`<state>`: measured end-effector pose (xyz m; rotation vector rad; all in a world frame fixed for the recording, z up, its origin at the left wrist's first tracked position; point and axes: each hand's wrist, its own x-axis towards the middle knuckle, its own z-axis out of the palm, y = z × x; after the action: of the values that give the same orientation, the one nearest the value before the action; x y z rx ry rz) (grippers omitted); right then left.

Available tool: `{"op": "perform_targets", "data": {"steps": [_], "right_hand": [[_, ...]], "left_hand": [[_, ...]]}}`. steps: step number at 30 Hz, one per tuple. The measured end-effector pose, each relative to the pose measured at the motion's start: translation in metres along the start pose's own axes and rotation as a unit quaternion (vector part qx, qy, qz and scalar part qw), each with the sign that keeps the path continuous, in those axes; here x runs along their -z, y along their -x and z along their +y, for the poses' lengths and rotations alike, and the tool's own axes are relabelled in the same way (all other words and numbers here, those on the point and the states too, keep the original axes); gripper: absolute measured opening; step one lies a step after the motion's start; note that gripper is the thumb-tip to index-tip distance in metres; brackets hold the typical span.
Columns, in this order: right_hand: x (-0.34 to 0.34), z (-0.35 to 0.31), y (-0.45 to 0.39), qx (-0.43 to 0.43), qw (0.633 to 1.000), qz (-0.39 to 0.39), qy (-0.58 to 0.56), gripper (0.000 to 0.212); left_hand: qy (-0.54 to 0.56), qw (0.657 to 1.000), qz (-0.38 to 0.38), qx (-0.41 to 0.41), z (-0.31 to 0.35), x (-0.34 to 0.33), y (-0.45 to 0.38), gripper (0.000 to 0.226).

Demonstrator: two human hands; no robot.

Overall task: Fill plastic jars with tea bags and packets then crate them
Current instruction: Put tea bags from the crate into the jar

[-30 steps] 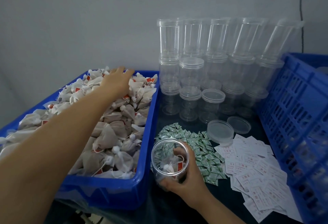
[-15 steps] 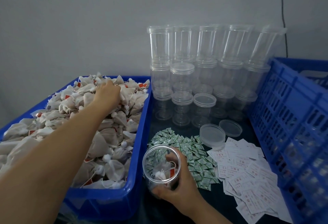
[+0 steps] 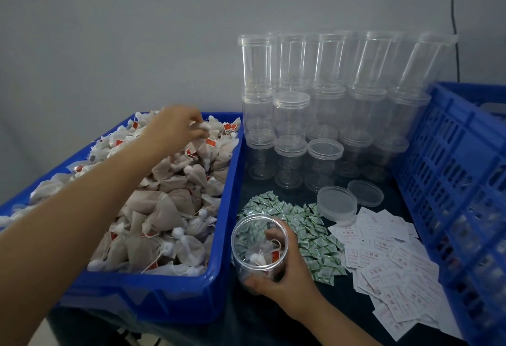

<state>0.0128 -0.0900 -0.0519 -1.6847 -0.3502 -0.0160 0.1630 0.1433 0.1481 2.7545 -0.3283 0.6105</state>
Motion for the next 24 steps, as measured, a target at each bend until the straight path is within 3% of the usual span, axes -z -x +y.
{"op": "perform_targets", "data": {"steps": [6, 14, 24], "right_hand": [[-0.001, 0.001, 0.0, 0.002, 1.0, 0.001, 0.0, 0.095], [0.0, 0.0, 0.0, 0.004, 1.0, 0.006, 0.005, 0.095], [-0.001, 0.002, -0.003, 0.023, 1.0, 0.011, -0.017, 0.094]], "left_hand": [[0.087, 0.996, 0.002, -0.034, 0.035, 0.019, 0.035, 0.016], [0.229, 0.962, -0.124, -0.081, 0.078, 0.016, 0.084, 0.009], [0.245, 0.934, -0.221, -0.134, 0.085, -0.01, 0.119, 0.018]]}}
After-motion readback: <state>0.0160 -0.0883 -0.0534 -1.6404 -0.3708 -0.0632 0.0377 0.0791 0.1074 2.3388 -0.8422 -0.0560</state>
